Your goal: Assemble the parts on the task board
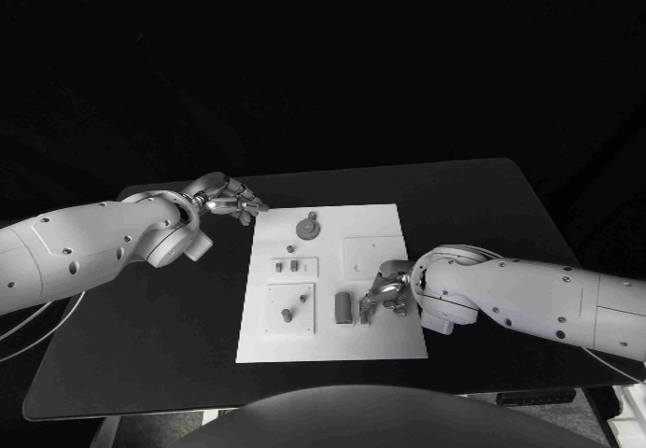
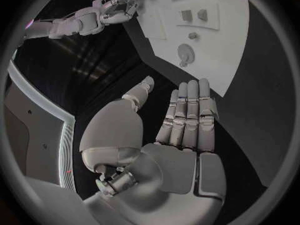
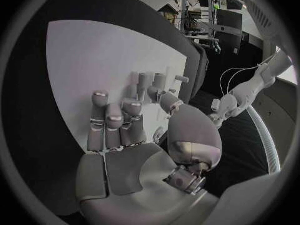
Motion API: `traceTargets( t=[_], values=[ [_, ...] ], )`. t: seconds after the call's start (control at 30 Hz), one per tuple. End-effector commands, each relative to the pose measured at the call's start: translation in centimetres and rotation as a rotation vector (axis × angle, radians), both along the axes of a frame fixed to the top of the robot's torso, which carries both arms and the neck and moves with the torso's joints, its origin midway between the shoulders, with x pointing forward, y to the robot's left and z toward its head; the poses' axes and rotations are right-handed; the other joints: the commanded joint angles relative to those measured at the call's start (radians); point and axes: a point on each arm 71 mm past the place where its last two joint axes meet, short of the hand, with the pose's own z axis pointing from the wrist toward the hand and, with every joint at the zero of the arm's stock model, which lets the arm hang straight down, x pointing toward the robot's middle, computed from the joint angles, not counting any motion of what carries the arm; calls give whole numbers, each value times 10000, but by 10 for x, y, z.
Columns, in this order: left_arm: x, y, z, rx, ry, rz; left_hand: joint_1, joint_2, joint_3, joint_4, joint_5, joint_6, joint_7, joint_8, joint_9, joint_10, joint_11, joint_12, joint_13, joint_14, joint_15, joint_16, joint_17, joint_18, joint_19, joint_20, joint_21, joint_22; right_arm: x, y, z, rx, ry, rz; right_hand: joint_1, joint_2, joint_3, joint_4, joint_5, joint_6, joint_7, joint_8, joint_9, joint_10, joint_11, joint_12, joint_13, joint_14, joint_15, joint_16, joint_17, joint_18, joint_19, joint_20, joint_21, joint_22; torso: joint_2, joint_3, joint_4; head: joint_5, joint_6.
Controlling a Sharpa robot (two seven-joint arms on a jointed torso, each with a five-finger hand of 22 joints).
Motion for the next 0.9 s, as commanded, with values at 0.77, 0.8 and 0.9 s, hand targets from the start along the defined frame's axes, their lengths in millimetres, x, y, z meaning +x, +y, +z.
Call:
traceTargets(
  t=[0.77, 0.8, 0.9],
  values=[
    [0, 0, 1, 1, 29, -110, 23, -11, 12, -33, 5, -40, 40, 16, -14, 41, 27, -69, 13, 98, 7, -58, 26, 145, -22, 17, -19, -18, 3, -9, 9, 768, -1435, 339, 296, -68, 40, 52, -78, -116, 0, -11, 40, -54, 9, 87, 38, 28, -81, 18, 19, 148, 56, -62, 23, -5, -1, 1, 3, 43, 1],
    [0, 0, 1, 1, 28, -109, 23, -11, 12, -33, 5, -40, 40, 16, -14, 41, 27, -69, 13, 98, 7, -58, 26, 145, -22, 17, -19, -18, 3, -11, 10, 809, -1604, 390, 480, -5, 46, -118, -81, -155, 10, -23, 41, -53, 19, 90, 37, 26, -85, 9, 14, 148, 49, -76, 24, -3, -1, 0, 1, 44, 1],
    [0, 0, 1, 4, 22, -98, 25, -12, 13, -35, 5, -40, 40, 16, -15, 41, 27, -70, 13, 99, 7, -59, 28, 145, -22, 17, -19, -18, 3, -15, 14, 896, -2275, 733, 837, 111, -29, -588, -79, -158, 16, 2, 67, -64, 28, 83, 26, 14, -70, -18, 0, 148, 9, -65, 13, 0, -3, -4, -2, 41, 1]
  ],
)
